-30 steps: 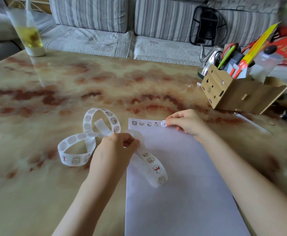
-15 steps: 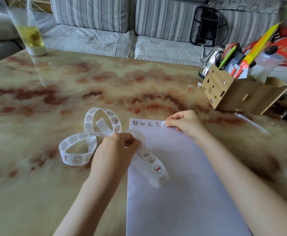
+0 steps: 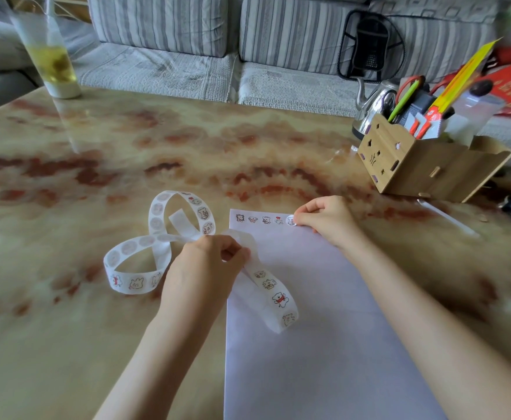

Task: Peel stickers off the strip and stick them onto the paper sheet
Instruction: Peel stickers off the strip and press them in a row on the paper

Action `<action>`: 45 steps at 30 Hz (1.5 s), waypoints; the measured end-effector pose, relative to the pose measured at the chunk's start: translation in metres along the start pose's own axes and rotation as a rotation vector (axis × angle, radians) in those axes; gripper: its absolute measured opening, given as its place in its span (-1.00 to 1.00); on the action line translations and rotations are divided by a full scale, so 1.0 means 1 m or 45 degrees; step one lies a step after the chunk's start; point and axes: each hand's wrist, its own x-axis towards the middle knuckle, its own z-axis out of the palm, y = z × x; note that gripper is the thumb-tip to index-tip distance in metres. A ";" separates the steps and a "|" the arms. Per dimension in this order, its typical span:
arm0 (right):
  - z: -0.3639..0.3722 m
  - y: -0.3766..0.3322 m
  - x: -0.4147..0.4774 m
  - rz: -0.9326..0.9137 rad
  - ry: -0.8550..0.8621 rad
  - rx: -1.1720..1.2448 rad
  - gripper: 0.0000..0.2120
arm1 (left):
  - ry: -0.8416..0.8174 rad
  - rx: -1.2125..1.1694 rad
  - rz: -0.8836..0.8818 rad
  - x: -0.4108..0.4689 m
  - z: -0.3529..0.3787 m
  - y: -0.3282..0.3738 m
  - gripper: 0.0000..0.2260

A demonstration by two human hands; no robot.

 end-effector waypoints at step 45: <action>0.006 0.007 -0.003 -0.162 0.157 -0.008 -0.83 | 0.024 0.007 -0.030 -0.001 -0.002 0.005 -0.84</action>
